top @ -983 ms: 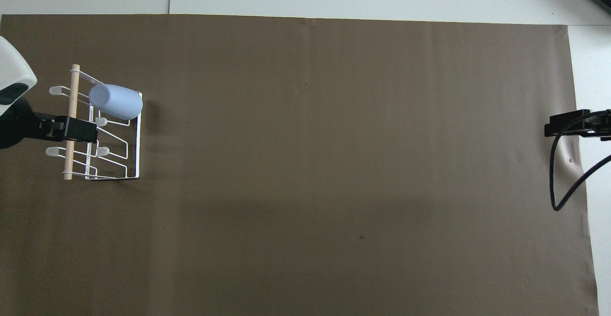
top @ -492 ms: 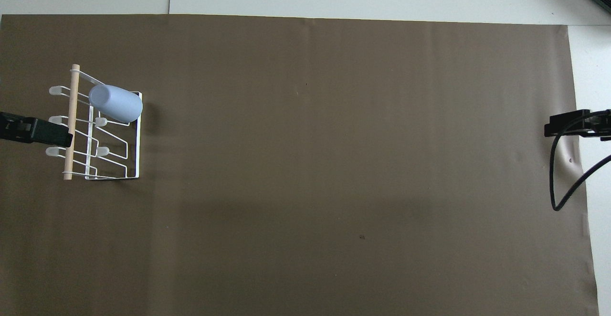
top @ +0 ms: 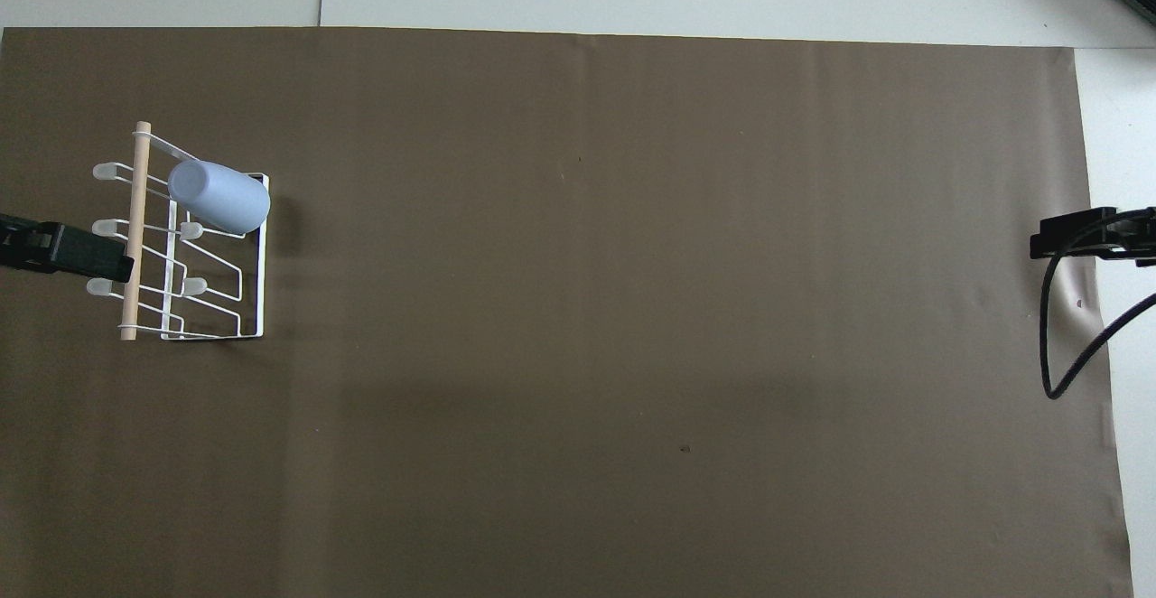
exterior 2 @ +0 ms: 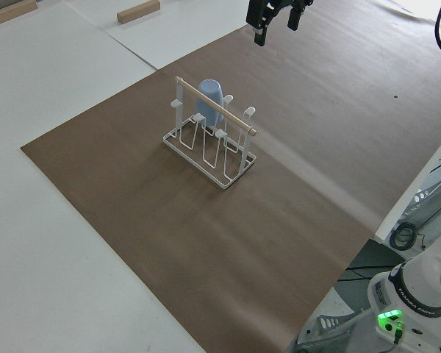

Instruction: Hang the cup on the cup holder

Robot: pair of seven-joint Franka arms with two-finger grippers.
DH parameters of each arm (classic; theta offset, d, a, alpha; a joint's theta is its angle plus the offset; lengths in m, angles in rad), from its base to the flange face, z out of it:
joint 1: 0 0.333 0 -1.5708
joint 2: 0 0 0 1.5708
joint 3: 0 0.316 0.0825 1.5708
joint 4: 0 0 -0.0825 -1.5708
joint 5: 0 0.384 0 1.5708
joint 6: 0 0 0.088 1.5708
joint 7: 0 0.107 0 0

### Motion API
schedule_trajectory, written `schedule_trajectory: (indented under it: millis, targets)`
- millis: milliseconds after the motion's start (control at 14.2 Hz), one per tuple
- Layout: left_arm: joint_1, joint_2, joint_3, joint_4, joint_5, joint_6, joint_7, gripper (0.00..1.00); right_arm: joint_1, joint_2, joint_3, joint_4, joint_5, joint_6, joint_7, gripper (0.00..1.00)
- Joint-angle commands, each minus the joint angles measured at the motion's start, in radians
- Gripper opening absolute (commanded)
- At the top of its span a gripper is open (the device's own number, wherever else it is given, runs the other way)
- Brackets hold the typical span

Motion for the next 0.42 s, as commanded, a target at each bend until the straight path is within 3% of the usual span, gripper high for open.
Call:
schedule_trajectory:
  millis: [0, 351]
  targets:
    - [-0.022, 0.006, 0.025, 0.022, -0.014, -0.031, 0.013, 1.0, -0.006, -0.019, 0.002, -0.017, -0.006, -0.009, -0.023, 1.0]
    - [-0.018, -0.006, 0.02, 0.013, -0.014, -0.036, 0.01, 1.0, -0.006, -0.019, 0.002, -0.017, -0.006, -0.009, -0.023, 1.0]
